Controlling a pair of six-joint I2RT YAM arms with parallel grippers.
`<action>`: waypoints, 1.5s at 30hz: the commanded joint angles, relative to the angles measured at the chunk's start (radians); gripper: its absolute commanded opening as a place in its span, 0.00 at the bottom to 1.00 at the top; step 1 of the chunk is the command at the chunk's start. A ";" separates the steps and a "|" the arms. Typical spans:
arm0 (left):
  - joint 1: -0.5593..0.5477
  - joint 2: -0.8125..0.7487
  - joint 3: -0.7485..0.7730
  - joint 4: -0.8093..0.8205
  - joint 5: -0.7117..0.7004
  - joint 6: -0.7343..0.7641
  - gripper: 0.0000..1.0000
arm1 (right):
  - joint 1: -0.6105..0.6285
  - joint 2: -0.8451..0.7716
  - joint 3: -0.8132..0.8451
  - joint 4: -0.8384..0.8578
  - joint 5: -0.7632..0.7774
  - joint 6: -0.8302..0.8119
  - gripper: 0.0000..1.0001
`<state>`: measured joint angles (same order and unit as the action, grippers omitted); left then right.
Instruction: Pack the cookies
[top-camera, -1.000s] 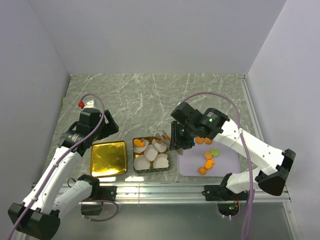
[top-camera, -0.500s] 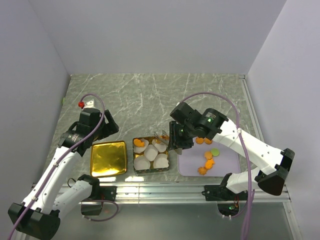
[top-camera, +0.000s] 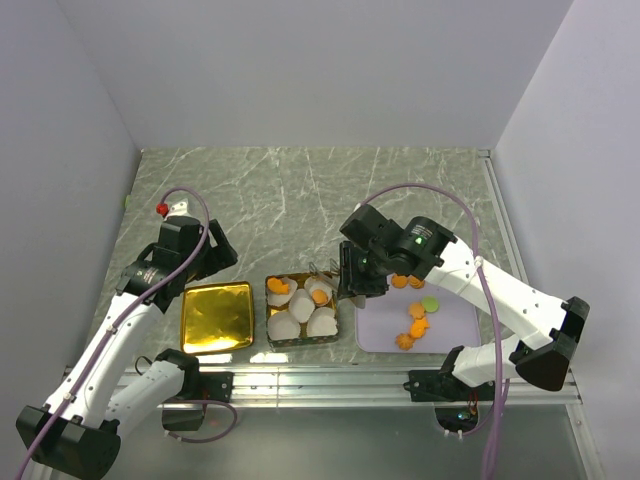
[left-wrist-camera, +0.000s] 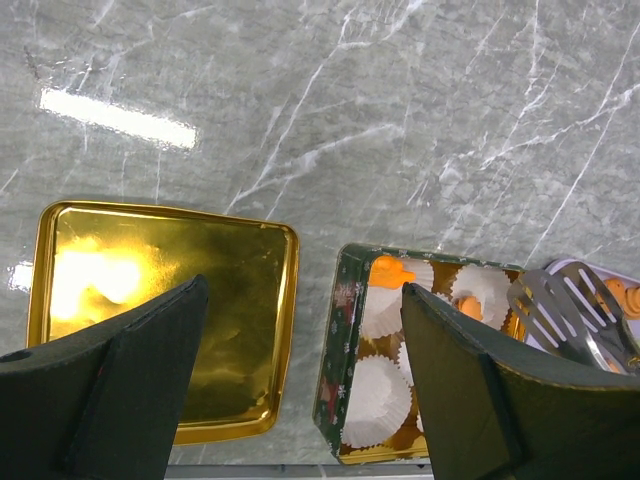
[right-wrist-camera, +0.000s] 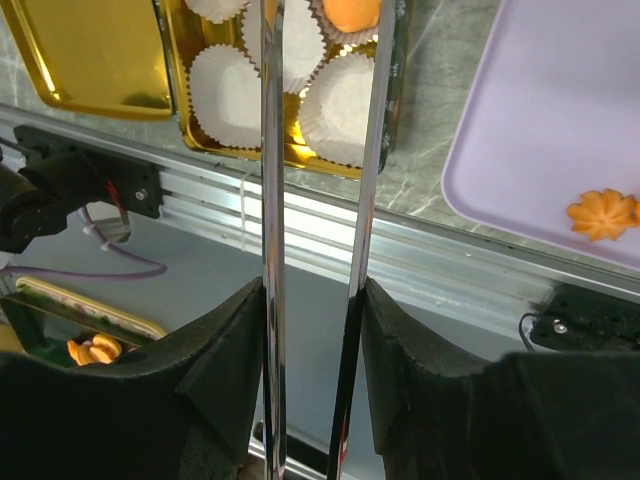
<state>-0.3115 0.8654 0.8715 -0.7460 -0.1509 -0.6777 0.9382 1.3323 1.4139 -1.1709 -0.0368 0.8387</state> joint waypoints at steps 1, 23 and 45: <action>-0.005 -0.006 0.011 0.002 -0.016 -0.016 0.84 | 0.004 -0.036 0.022 -0.022 0.055 0.000 0.48; -0.005 -0.085 0.011 0.008 -0.006 -0.011 0.99 | -0.140 -0.461 -0.289 -0.251 0.216 0.093 0.49; -0.031 -0.052 0.012 0.002 -0.003 -0.010 0.96 | -0.400 -0.469 -0.418 -0.161 0.196 -0.024 0.48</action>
<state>-0.3367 0.8173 0.8715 -0.7486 -0.1547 -0.6781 0.5522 0.8673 1.0008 -1.3552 0.1413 0.8169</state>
